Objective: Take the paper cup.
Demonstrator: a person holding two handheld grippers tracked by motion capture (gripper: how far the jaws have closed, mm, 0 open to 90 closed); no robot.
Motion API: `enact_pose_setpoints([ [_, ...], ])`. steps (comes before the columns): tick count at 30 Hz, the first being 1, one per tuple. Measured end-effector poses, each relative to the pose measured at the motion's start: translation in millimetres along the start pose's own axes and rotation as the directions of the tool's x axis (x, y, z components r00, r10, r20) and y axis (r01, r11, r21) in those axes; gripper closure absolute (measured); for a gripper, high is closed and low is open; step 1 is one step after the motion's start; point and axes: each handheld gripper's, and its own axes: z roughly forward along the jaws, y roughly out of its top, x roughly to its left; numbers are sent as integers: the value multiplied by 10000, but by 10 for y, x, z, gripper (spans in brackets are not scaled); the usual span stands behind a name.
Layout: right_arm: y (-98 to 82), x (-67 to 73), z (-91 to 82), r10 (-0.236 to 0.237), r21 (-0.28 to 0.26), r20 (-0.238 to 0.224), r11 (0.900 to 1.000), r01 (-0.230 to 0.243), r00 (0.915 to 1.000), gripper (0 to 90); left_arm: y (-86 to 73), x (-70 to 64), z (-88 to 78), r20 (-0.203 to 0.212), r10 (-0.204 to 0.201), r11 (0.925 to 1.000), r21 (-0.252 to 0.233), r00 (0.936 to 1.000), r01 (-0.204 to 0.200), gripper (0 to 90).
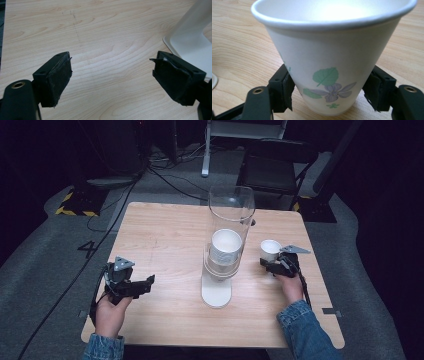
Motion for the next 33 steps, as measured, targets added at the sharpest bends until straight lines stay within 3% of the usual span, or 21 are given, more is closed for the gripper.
enact_pose_setpoints([
  [25, -68, 0, 44, -79, 735, -85, 9973, 86, 9999, 294, 35, -38, 61, 163, 135, 9997, 183, 9998, -138, 156],
  [31, -48, -1, 15, 38, 636, -90, 9980, -32, 10000, 141, 39, -31, 62, 138, 146, 9998, 164, 9998, -149, 156],
  [33, -29, -1, -27, -45, 501, -9, 9987, 46, 10000, 131, 44, -27, 64, 193, 168, 9997, 183, 9997, -172, 156],
])
